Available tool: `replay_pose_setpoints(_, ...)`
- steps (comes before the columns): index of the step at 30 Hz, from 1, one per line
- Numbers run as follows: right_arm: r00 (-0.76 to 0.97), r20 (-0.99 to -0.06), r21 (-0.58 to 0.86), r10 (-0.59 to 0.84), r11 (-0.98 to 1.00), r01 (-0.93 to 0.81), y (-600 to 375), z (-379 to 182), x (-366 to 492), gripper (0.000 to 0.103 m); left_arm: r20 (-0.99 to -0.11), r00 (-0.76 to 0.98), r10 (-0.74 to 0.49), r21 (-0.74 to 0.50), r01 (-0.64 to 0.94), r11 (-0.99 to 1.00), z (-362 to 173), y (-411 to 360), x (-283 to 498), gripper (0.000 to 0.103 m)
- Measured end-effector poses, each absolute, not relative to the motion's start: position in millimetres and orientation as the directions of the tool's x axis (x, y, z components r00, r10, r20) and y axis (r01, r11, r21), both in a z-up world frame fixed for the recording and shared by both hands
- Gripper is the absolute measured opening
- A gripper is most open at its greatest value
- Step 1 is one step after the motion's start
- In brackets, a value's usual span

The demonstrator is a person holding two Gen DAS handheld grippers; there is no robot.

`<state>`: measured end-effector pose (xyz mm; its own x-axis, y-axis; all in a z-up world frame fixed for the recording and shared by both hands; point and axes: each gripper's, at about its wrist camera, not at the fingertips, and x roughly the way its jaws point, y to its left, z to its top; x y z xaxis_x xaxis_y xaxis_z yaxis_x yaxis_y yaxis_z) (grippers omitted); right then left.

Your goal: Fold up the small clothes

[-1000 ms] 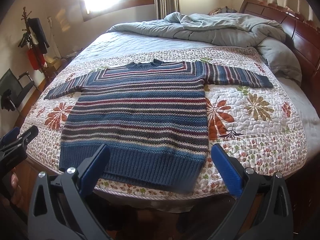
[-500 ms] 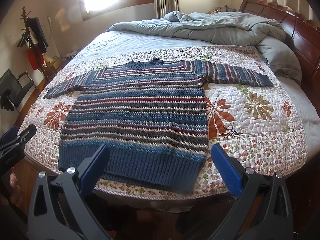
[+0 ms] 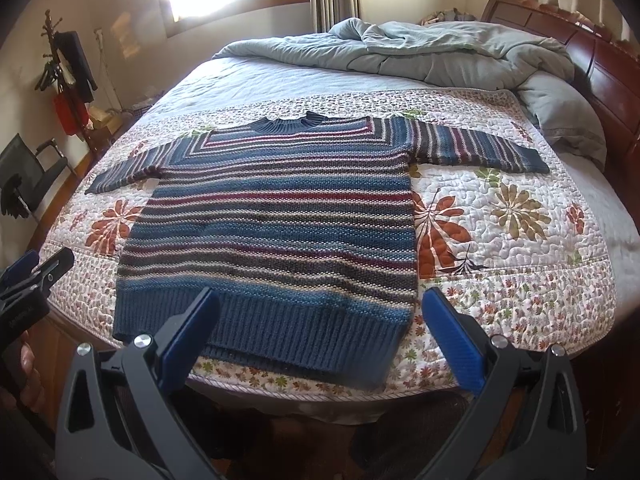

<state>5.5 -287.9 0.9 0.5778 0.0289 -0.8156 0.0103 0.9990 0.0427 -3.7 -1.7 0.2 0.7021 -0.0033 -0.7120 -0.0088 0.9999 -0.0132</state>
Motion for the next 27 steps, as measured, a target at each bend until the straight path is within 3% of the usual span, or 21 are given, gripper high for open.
replay_pose_setpoints(6, 0.52, -0.853, -0.017, -0.047, 0.998, 0.063, -334, -13, 42, 0.1, -0.791, 0.611, -0.023, -0.04, -0.015, 0.999, -30, -9, 45, 0.099)
replay_pose_setpoints(12, 0.402, -0.909, -0.034, -0.112, 0.98, 0.195, -444, -38, 131, 0.1, -0.845, 0.532, -0.048, -0.068, -0.018, 0.998, -56, -49, 141, 0.099)
replay_pose_setpoints(15, 0.34, -0.92, -0.093, -0.195, 0.951, 0.294, -517, -51, 185, 0.1, -0.851, 0.517, -0.091, -0.085, 0.037, 0.996, -61, -94, 196, 0.099)
replay_pose_setpoints(20, 0.212, -0.959, -0.072, -0.19, 0.882, 0.466, -636, -84, 251, 0.1, -0.856, 0.481, -0.19, -0.152, 0.116, 0.981, -74, -188, 285, 0.099)
replay_pose_setpoints(27, 0.144, -0.981, -0.022, -0.131, 0.81, 0.586, -729, -127, 296, 0.1, -0.856, 0.485, -0.179, -0.093, 0.196, 0.976, -100, -293, 350, 0.099)
